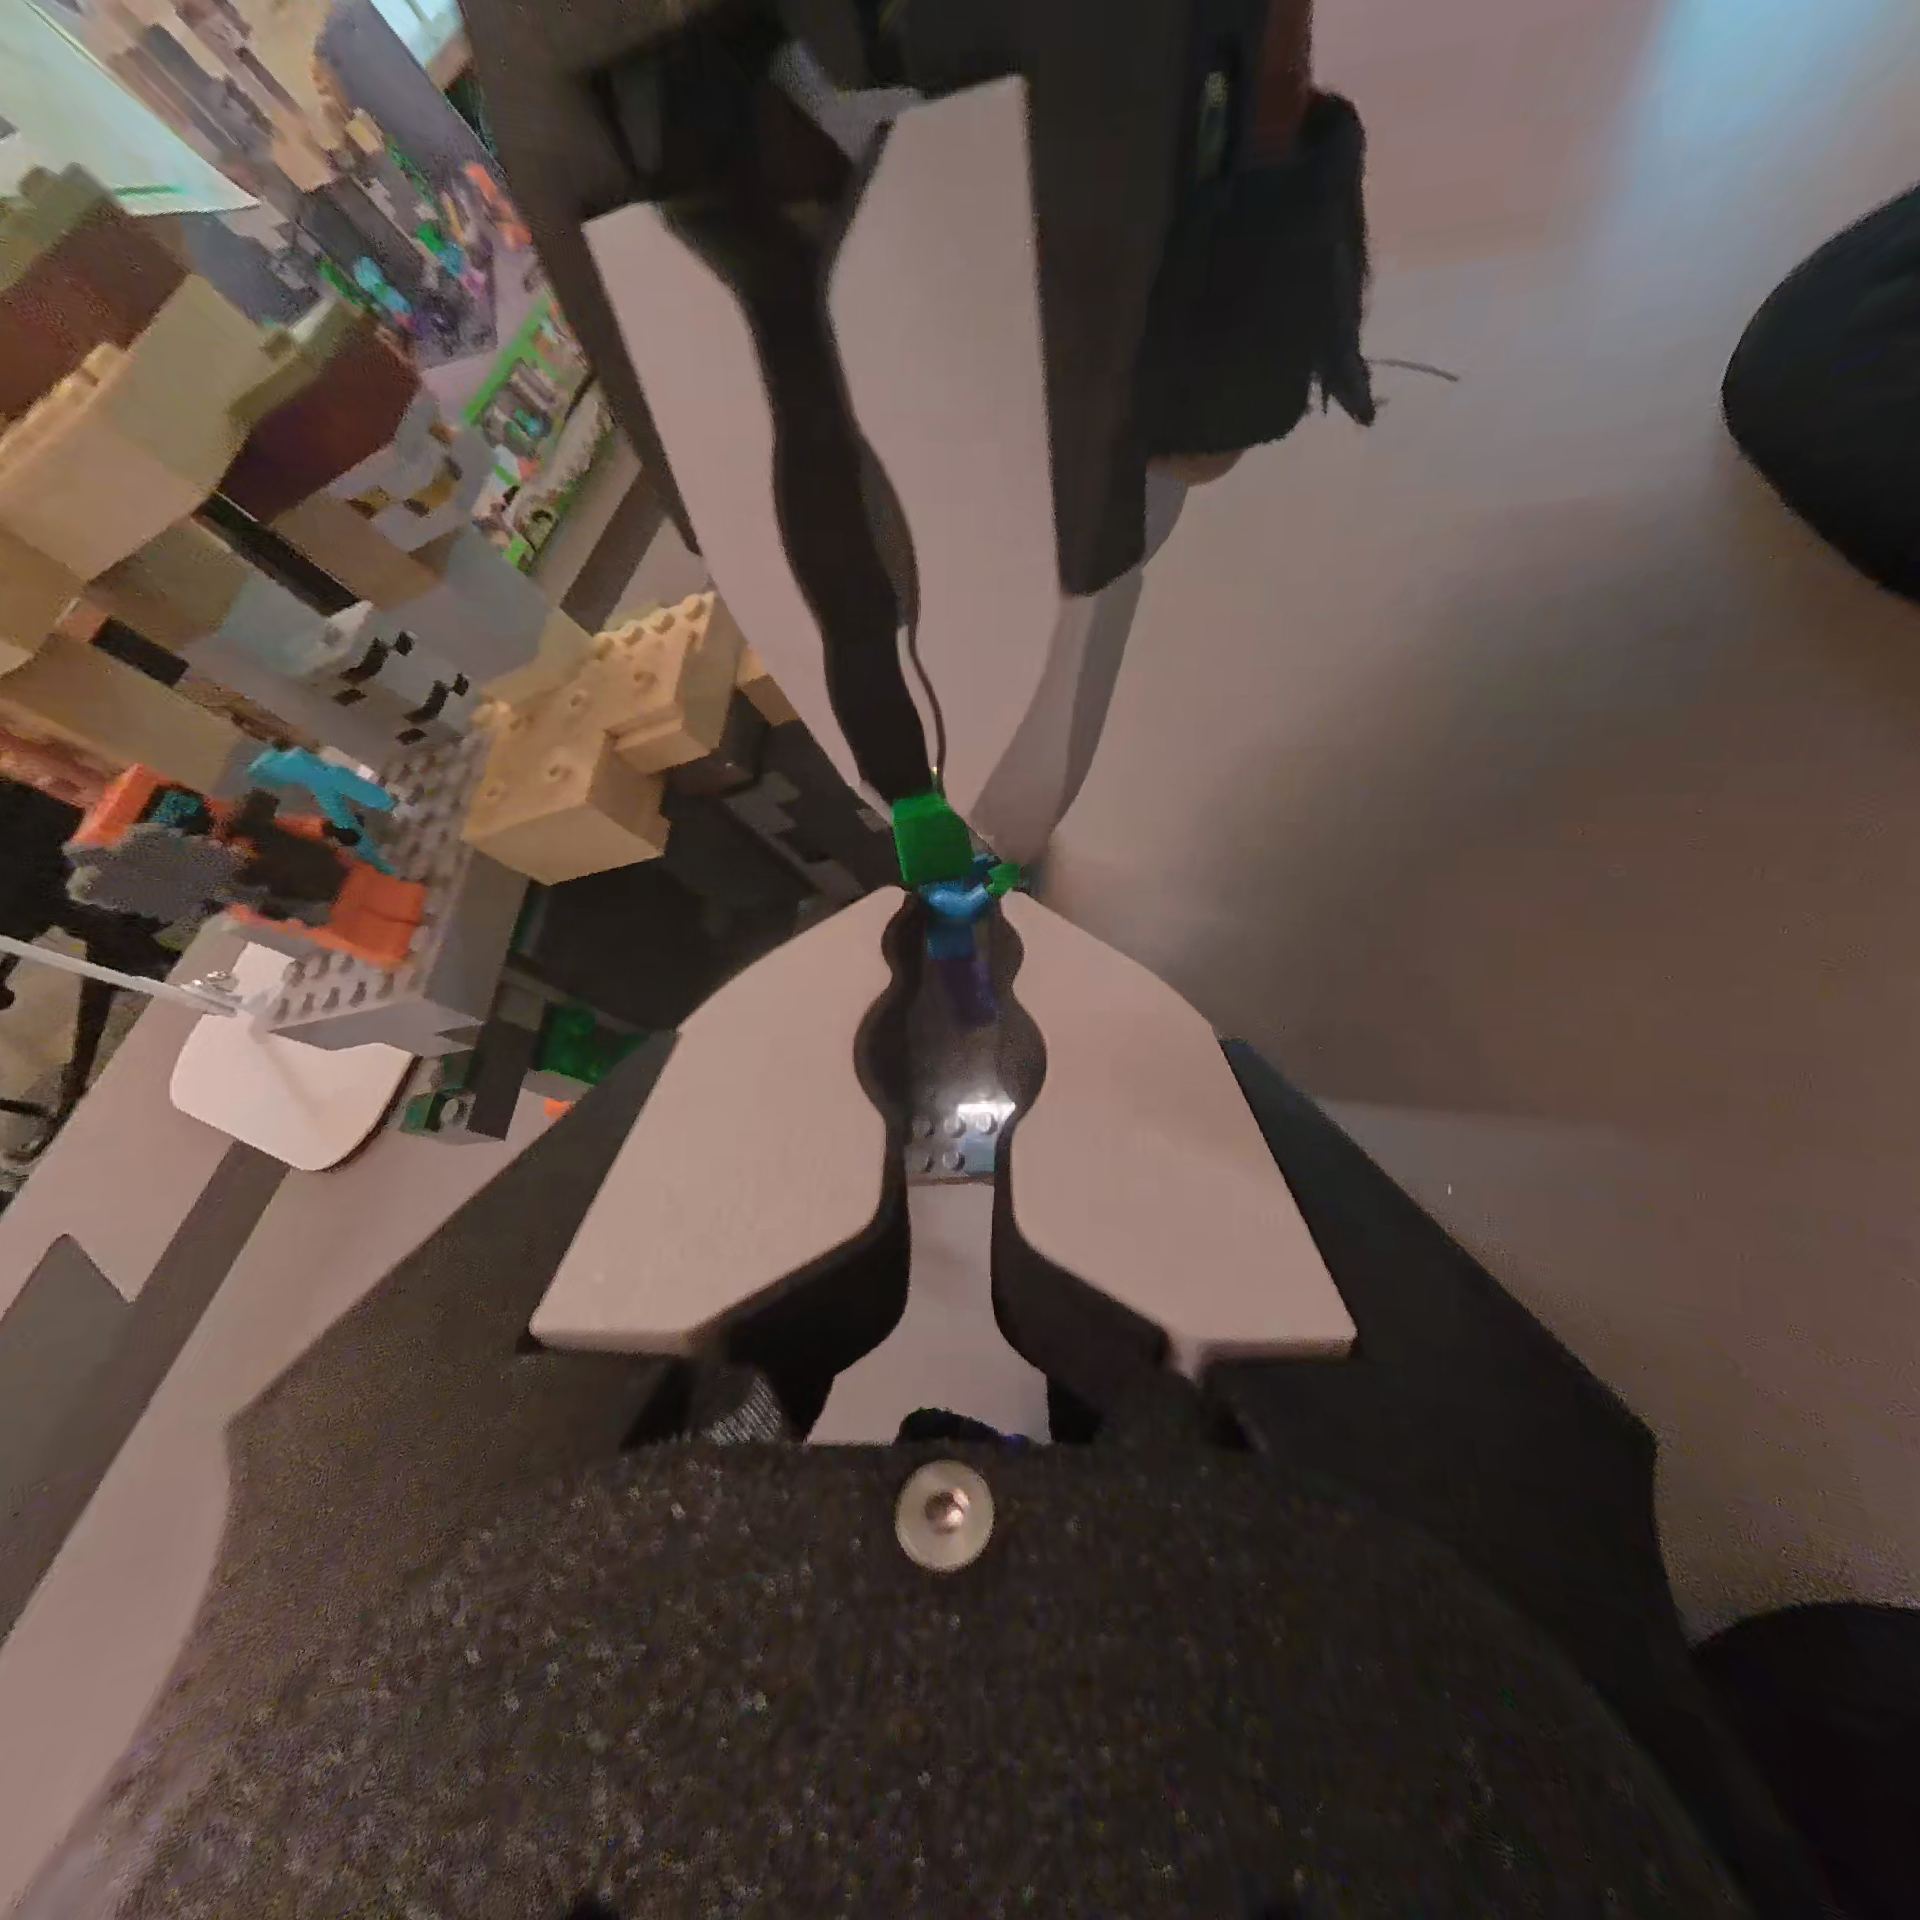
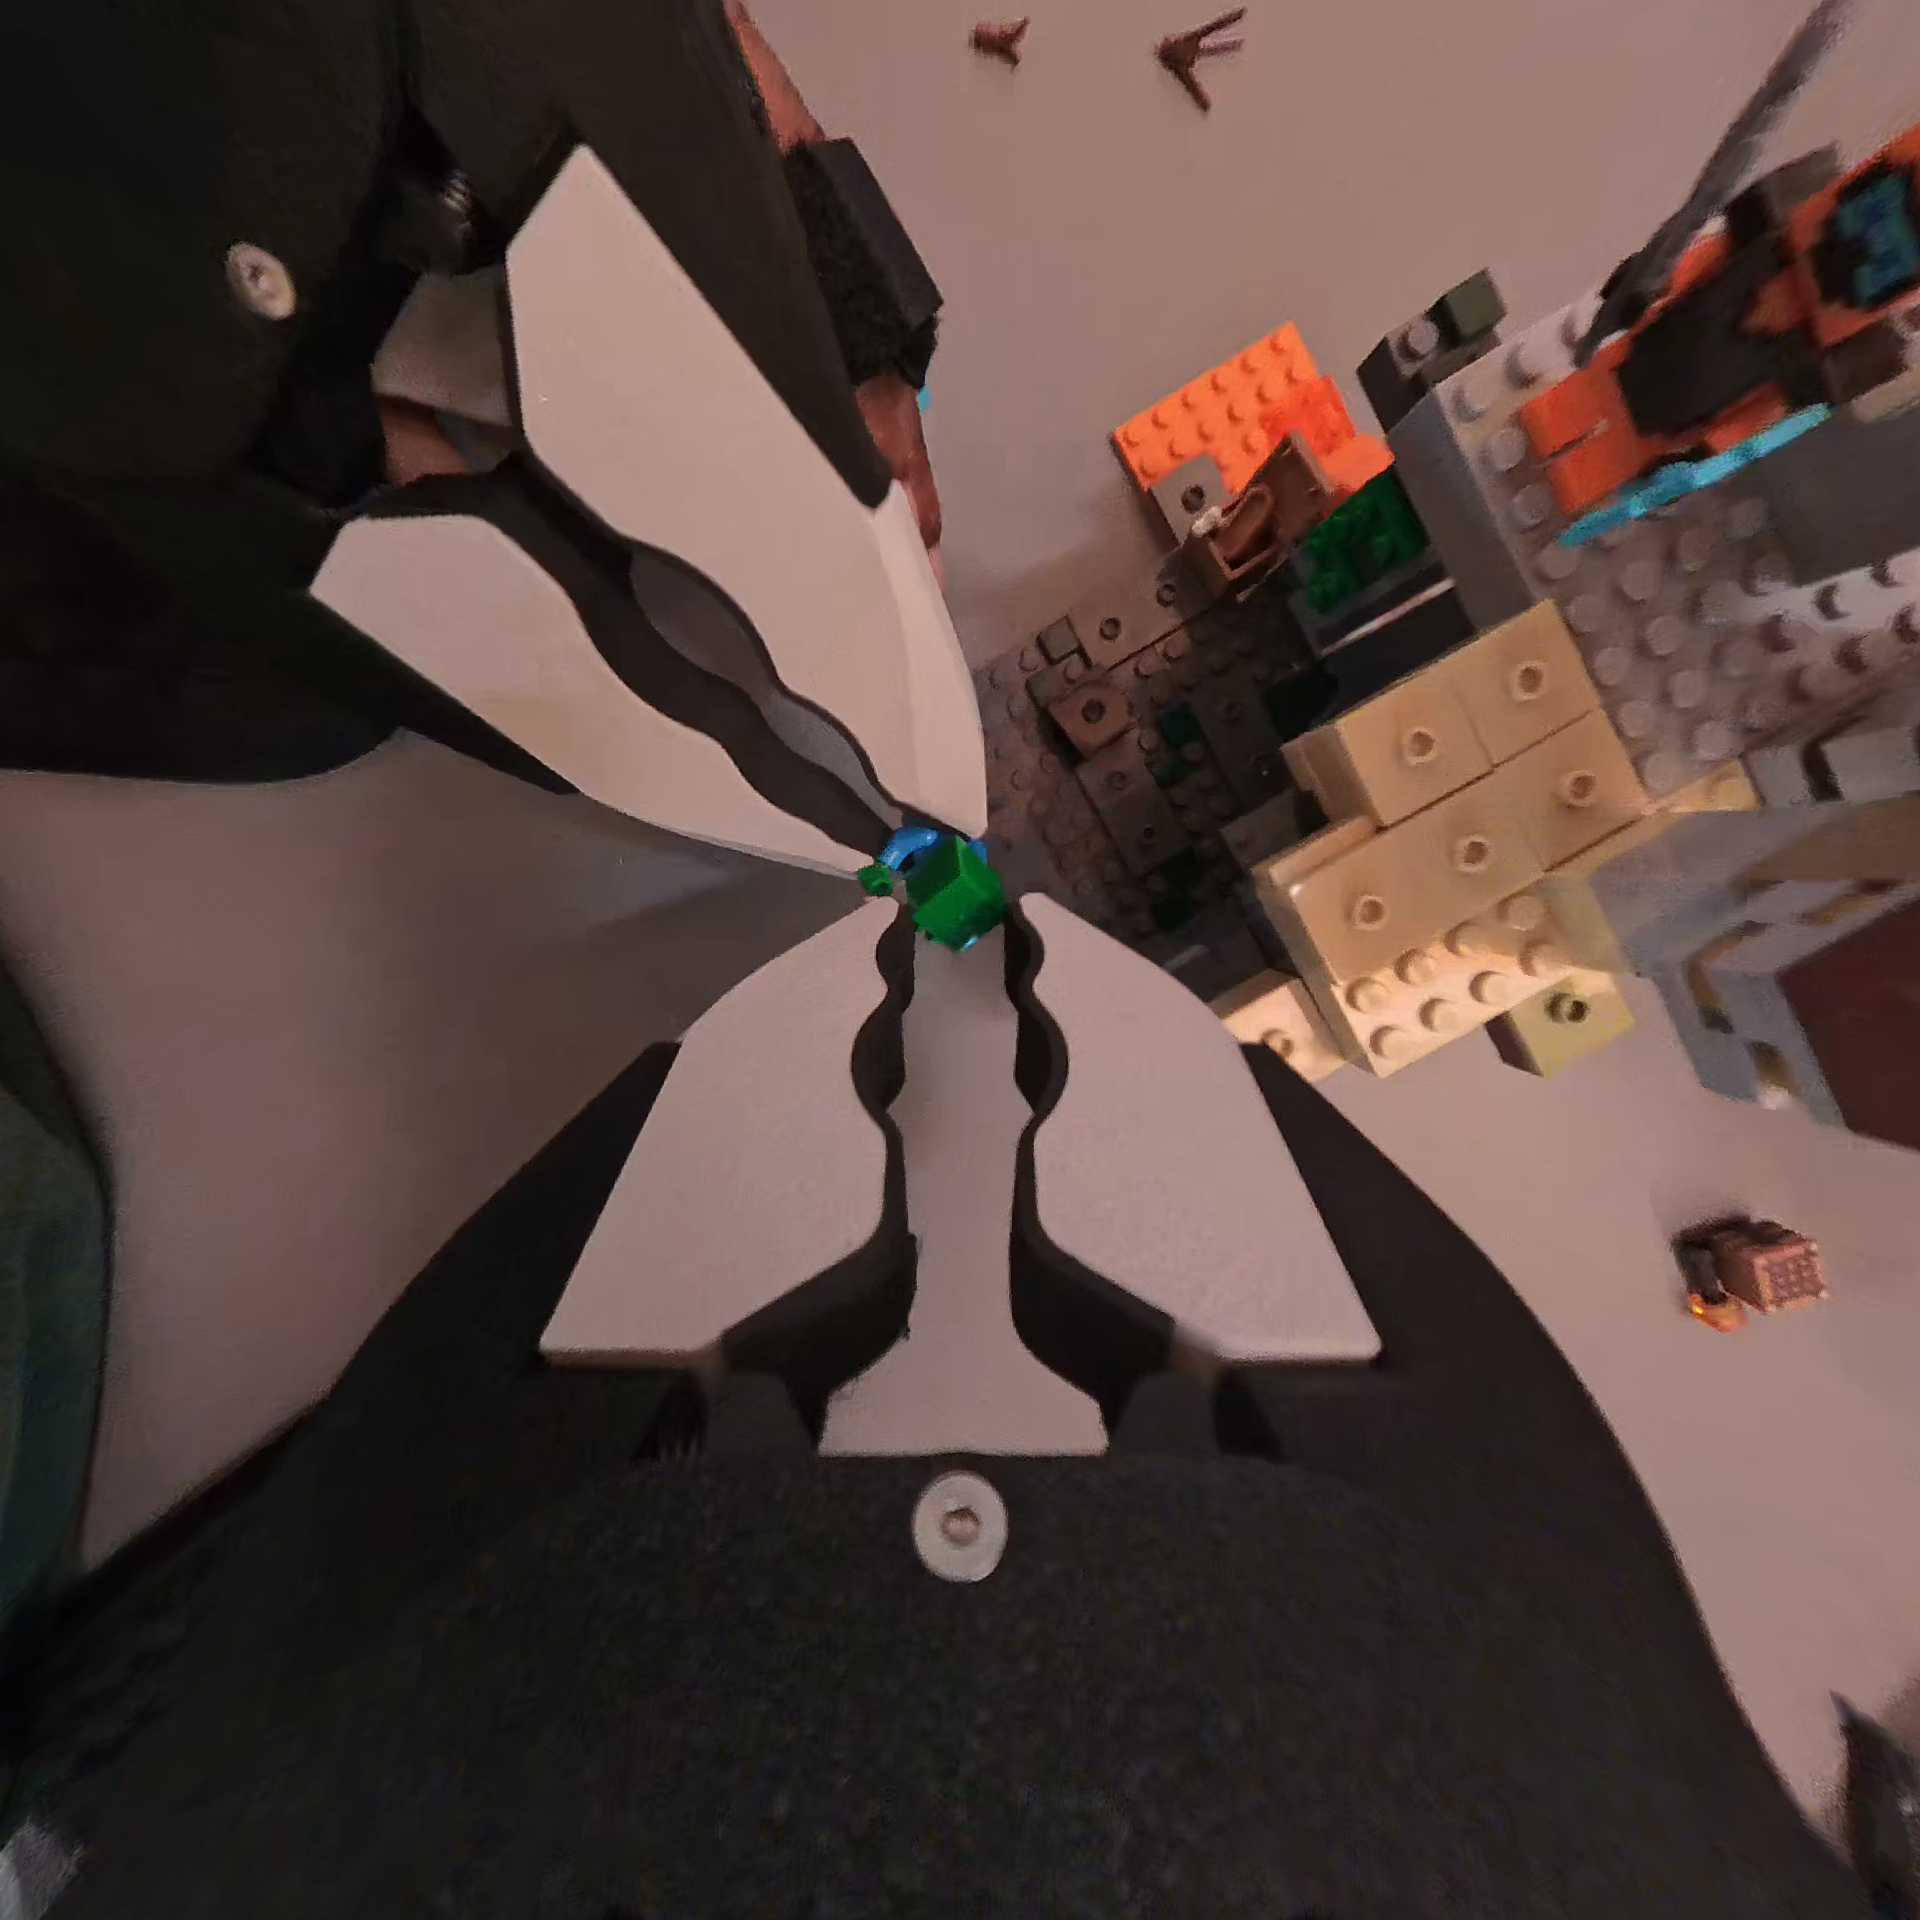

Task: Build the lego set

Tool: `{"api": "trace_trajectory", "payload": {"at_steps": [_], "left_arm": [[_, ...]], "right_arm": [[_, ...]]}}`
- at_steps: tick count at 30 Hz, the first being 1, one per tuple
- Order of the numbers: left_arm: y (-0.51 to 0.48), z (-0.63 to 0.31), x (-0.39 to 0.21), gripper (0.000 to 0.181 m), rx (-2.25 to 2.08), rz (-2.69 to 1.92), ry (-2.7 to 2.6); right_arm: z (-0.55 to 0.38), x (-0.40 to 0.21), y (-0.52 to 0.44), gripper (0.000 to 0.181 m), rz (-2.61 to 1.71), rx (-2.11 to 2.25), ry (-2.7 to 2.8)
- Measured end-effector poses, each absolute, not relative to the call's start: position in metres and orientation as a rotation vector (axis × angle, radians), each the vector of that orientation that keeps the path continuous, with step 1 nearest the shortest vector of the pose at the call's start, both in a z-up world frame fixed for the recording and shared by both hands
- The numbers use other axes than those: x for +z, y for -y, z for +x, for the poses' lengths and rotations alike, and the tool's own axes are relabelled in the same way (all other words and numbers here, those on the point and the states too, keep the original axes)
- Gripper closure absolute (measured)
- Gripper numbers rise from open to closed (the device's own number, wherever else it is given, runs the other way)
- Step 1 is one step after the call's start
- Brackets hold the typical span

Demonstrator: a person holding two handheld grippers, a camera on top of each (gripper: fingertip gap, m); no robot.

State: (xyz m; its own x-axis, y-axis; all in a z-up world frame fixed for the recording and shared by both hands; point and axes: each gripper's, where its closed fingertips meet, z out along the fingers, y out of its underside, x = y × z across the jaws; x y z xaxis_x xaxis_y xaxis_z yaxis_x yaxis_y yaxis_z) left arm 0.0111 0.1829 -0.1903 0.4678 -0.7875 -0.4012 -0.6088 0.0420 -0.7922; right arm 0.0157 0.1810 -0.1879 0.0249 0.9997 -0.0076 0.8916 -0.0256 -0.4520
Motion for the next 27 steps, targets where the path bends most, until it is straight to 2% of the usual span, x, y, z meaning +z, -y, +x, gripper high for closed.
{"api": "trace_trajectory", "payload": {"at_steps": [5, 10, 16, 22, 27], "left_arm": [[-0.178, 0.012, -0.182, 0.171, -0.474, -1.640, -1.132], [-0.164, 0.016, -0.164, 0.172, -0.662, -1.541, -1.106], [-0.154, 0.023, -0.157, 0.172, -0.763, -1.489, -1.091], [-0.159, 0.019, -0.165, 0.171, -0.752, -1.557, -1.070], [-0.160, 0.019, -0.171, 0.166, -0.691, -1.602, -1.115]], "right_arm": [[0.012, -0.178, -0.179, 0.155, -1.846, 0.656, 1.840], [0.013, -0.176, -0.162, 0.154, -1.624, 0.861, 1.843], [0.013, -0.175, -0.147, 0.165, -1.429, 0.952, 1.847], [0.013, -0.182, -0.156, 0.168, -1.482, 0.885, 1.842], [0.017, -0.198, -0.166, 0.181, -1.564, 0.736, 1.891]]}}
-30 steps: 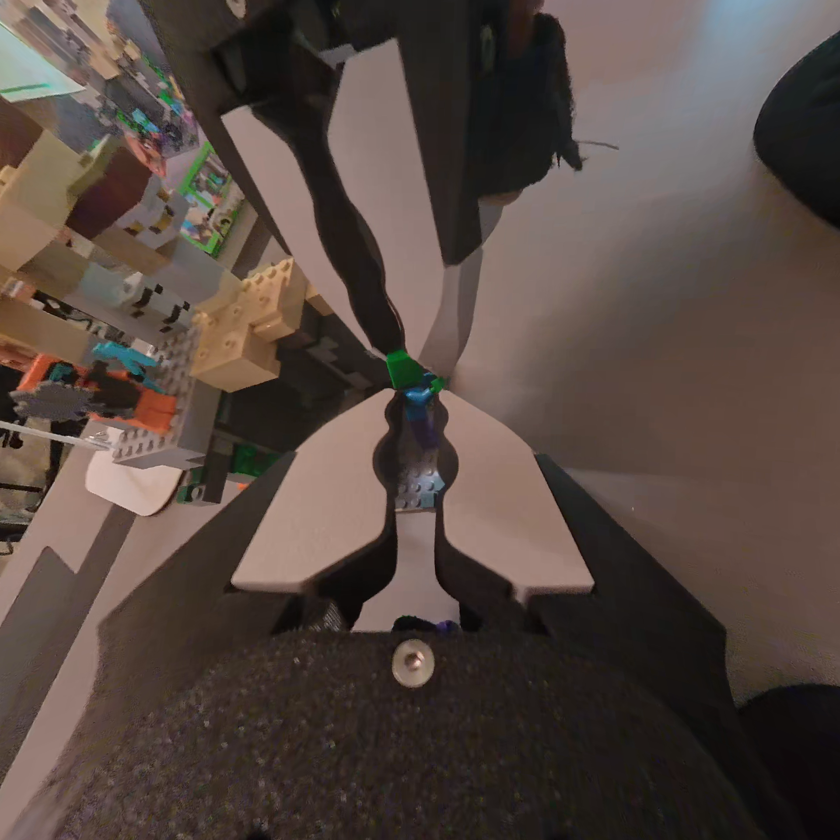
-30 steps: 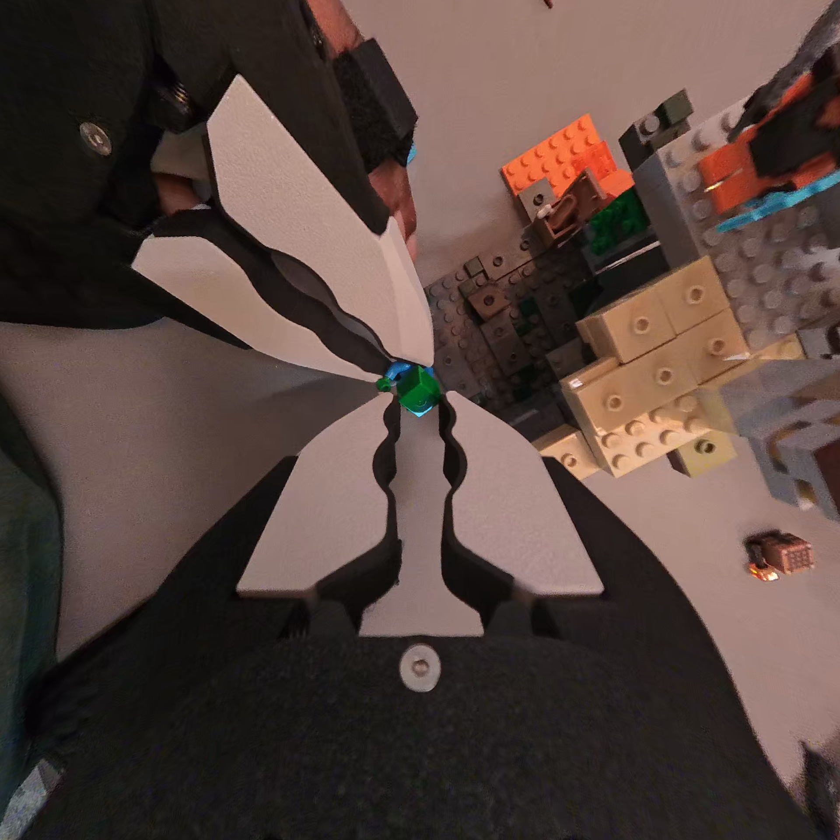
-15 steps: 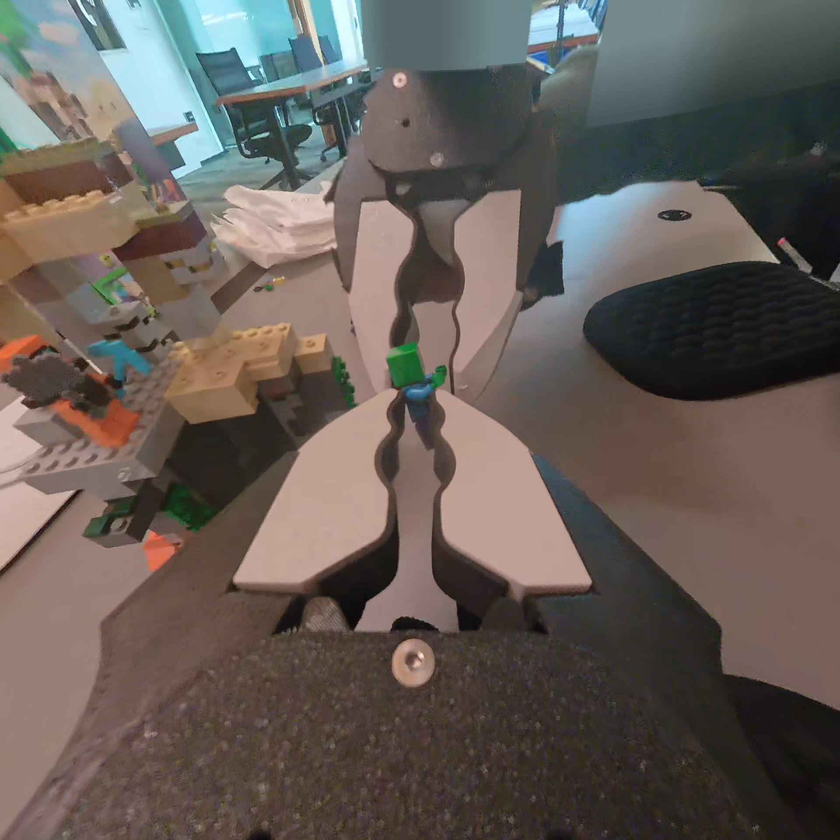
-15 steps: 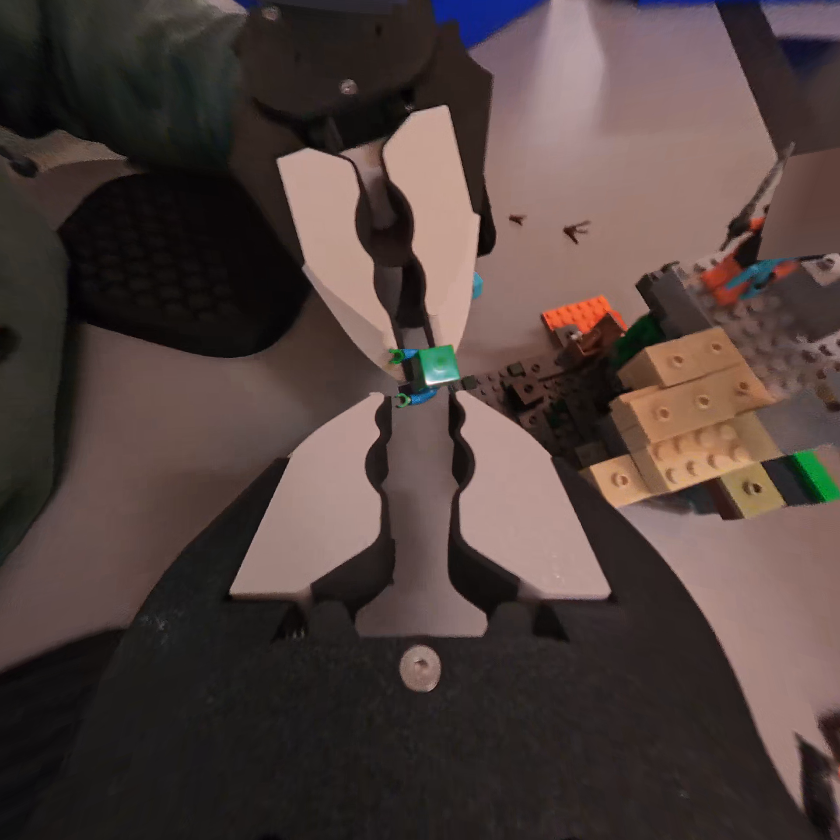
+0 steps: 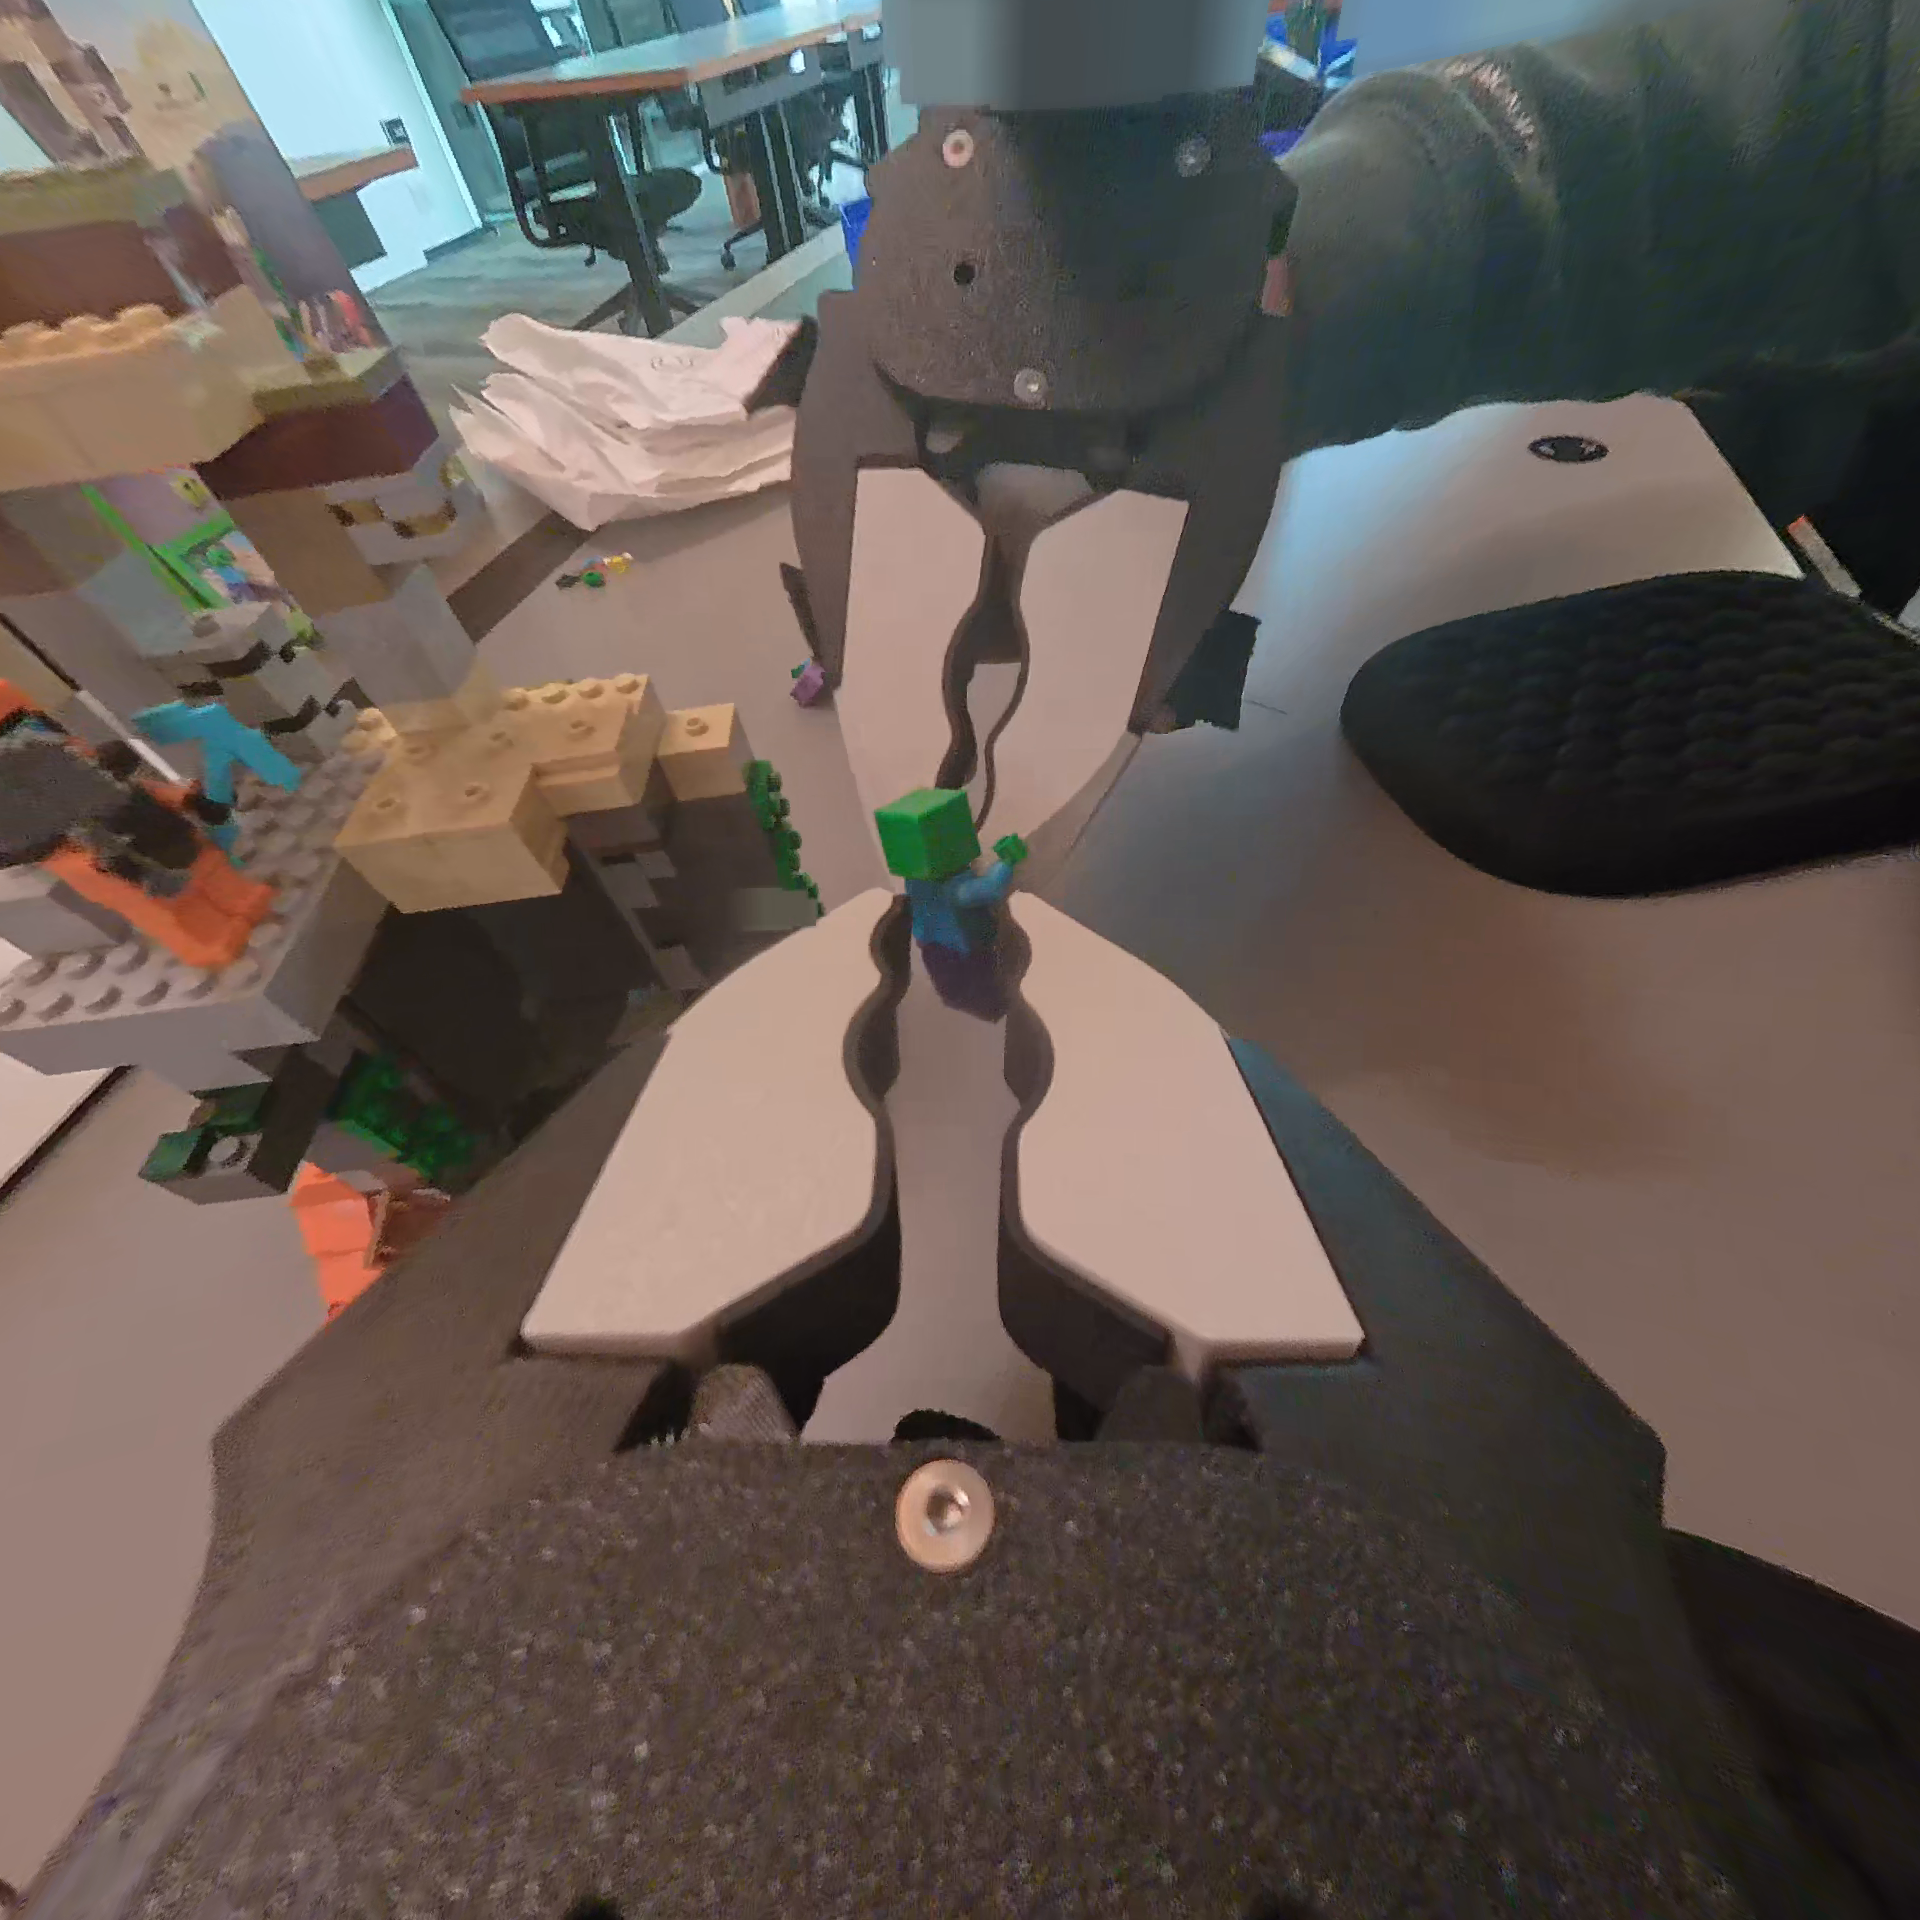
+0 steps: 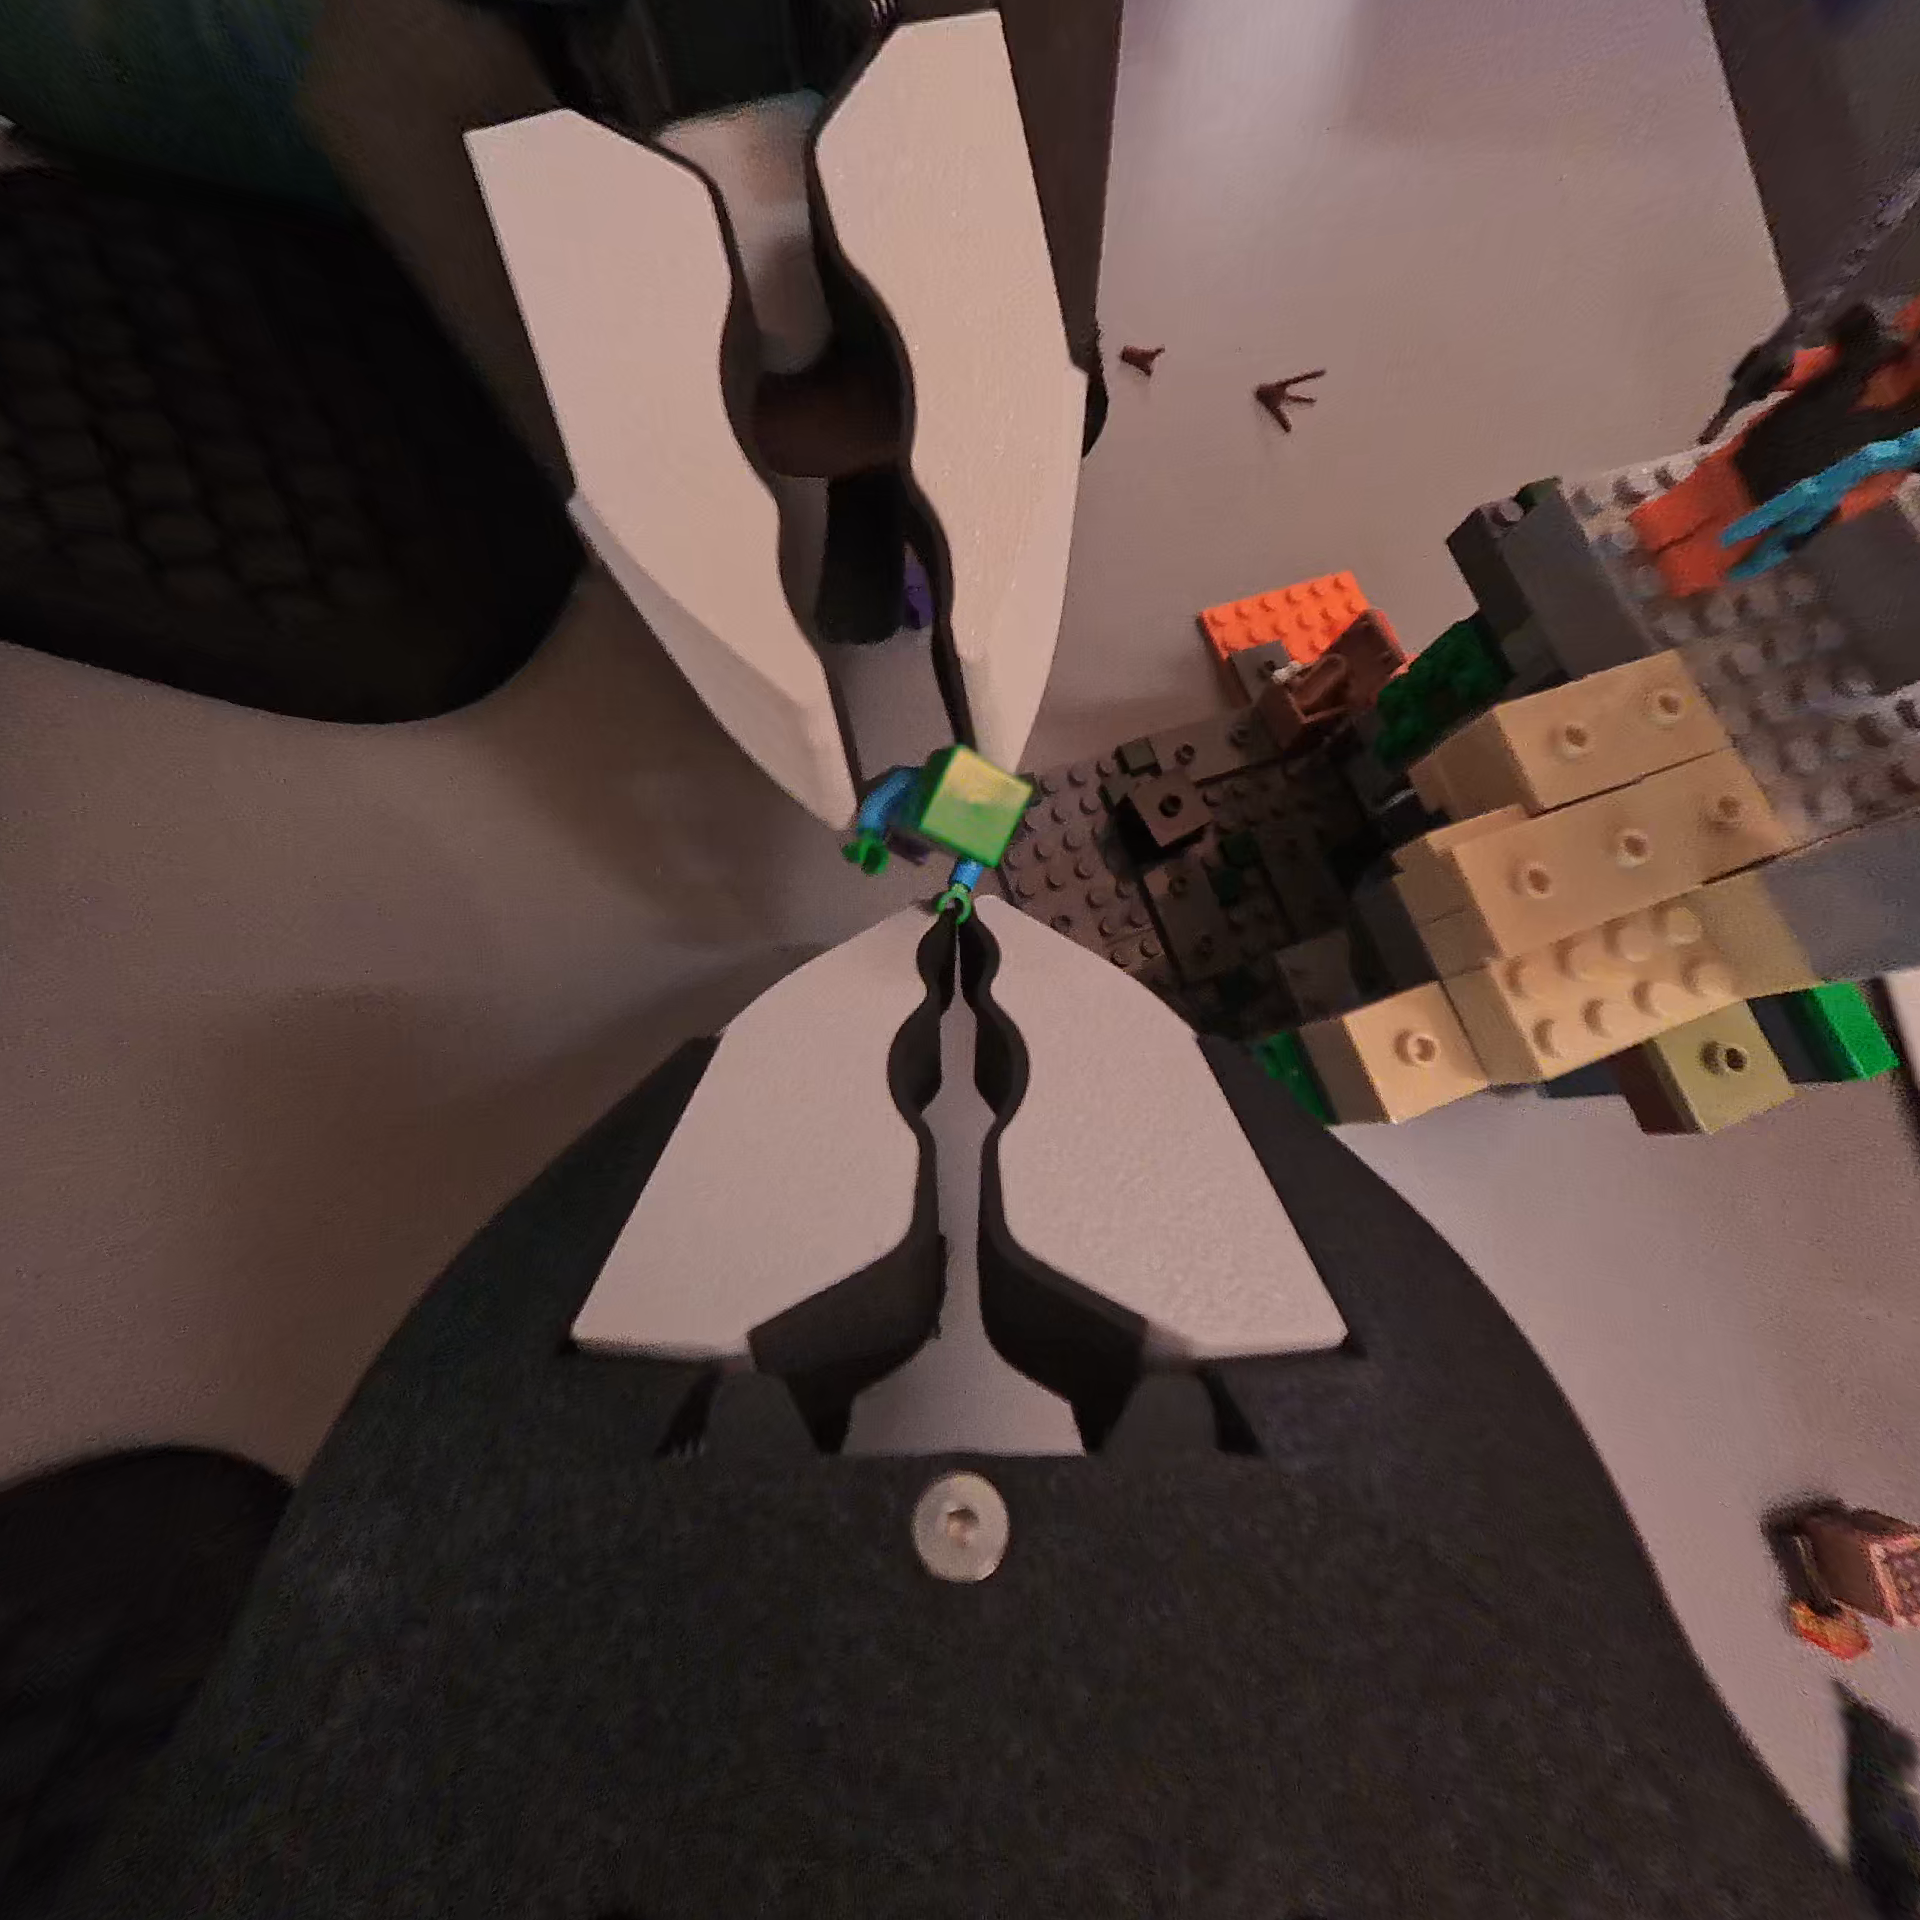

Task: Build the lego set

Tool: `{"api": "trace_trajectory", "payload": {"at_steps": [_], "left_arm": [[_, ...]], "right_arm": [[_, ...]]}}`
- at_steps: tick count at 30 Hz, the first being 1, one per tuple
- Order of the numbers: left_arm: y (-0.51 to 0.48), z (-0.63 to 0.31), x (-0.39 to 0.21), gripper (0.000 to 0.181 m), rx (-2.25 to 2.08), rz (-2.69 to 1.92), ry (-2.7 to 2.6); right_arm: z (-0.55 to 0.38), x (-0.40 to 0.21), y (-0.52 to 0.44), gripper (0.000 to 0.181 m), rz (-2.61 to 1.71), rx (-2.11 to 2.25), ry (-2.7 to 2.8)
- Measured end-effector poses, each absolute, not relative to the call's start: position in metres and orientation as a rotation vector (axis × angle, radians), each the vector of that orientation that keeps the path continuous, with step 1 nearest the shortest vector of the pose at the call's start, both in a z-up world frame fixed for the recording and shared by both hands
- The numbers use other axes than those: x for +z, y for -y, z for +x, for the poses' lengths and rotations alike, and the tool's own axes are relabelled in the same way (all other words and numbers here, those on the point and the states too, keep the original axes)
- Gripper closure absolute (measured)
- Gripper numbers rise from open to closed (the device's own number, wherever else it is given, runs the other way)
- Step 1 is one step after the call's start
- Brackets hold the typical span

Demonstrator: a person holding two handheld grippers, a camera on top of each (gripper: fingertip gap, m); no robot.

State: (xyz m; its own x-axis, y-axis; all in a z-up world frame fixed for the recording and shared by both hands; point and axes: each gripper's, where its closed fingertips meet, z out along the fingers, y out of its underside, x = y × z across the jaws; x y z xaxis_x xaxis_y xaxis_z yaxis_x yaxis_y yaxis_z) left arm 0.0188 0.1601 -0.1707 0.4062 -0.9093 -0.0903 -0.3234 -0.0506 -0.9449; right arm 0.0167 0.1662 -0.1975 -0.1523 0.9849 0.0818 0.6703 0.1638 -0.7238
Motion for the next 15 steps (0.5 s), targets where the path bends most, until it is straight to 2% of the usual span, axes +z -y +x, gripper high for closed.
{"api": "trace_trajectory", "payload": {"at_steps": [7, 15], "left_arm": [[-0.164, 0.015, -0.175, 0.169, -0.669, -1.638, -1.097], [-0.155, 0.014, -0.152, 0.172, -0.884, -1.533, -0.987]], "right_arm": [[0.012, -0.193, -0.167, 0.181, -1.550, 0.751, 1.838], [0.008, -0.181, -0.148, 0.157, -1.528, 1.054, 1.743]]}}
